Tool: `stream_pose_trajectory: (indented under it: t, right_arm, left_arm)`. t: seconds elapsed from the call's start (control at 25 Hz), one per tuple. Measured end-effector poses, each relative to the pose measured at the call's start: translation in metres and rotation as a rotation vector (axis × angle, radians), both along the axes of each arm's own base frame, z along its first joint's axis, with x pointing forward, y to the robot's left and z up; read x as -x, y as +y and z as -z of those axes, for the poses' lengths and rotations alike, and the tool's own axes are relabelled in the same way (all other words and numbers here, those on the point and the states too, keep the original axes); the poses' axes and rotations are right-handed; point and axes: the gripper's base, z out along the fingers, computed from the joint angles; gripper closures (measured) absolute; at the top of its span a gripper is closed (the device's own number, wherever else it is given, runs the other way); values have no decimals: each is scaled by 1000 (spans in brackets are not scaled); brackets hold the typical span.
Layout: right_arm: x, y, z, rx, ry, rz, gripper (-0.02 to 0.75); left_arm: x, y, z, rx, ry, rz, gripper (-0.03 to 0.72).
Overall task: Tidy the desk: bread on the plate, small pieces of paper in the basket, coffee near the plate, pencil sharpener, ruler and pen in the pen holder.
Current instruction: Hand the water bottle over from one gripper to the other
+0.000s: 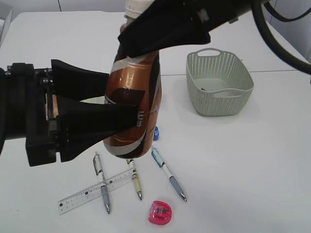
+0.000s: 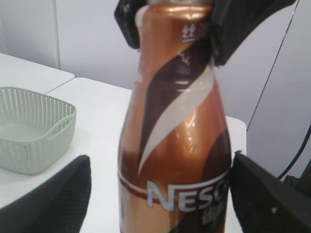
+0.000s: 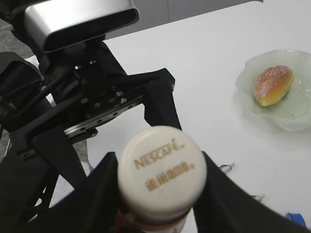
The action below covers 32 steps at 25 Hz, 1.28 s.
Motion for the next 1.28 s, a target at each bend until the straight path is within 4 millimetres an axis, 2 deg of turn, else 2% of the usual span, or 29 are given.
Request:
stream_pose_trajectory:
  t: [0.76, 1.28]
  right_arm:
    - [0, 1, -1, -11, -15, -16, 428]
    - [1, 1, 0, -9, -15, -23, 428]
  left_arm:
    - [-2, -4, -6, -5, -8, 37, 38]
    - [-5, -7, -1, 6, 39, 52, 15]
